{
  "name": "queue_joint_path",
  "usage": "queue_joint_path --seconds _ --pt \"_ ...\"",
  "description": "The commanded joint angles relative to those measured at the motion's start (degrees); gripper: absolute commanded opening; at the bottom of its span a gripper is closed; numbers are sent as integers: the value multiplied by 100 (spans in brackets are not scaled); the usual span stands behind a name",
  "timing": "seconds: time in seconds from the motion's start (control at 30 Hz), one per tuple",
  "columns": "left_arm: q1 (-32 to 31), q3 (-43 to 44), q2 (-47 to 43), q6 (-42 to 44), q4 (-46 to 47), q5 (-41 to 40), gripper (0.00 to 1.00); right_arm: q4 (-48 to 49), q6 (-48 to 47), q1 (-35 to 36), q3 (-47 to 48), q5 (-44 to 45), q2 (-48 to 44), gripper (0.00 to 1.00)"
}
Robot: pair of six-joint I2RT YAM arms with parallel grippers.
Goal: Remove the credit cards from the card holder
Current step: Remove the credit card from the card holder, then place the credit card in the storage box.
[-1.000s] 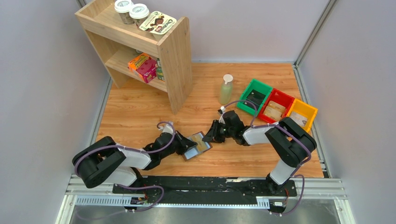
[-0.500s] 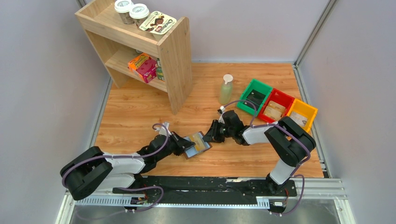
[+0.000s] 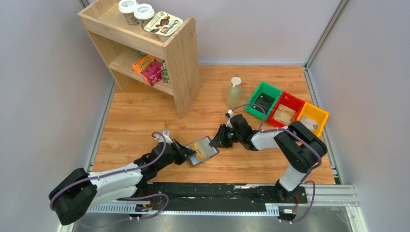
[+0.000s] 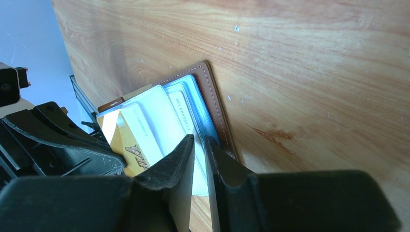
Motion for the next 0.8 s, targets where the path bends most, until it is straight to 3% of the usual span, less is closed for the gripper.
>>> queue_joint_path --seconds 0.0,0.47,0.6,0.77 --pt "-31 50 -474 -9 -1016 -214 0 -593 -178 -25 -235 518 141 23" --pt "-22 68 -1960 158 -2748 -364 0 -769 -213 -16 -271 650 -624 25" --pt "-22 32 -2294 246 -2705 -328 0 -1085 -249 1 -209 816 -1089 30" --pt "-31 15 -2532 404 -1898 -363 0 -1349 -65 63 -271 1062 -1906 44"
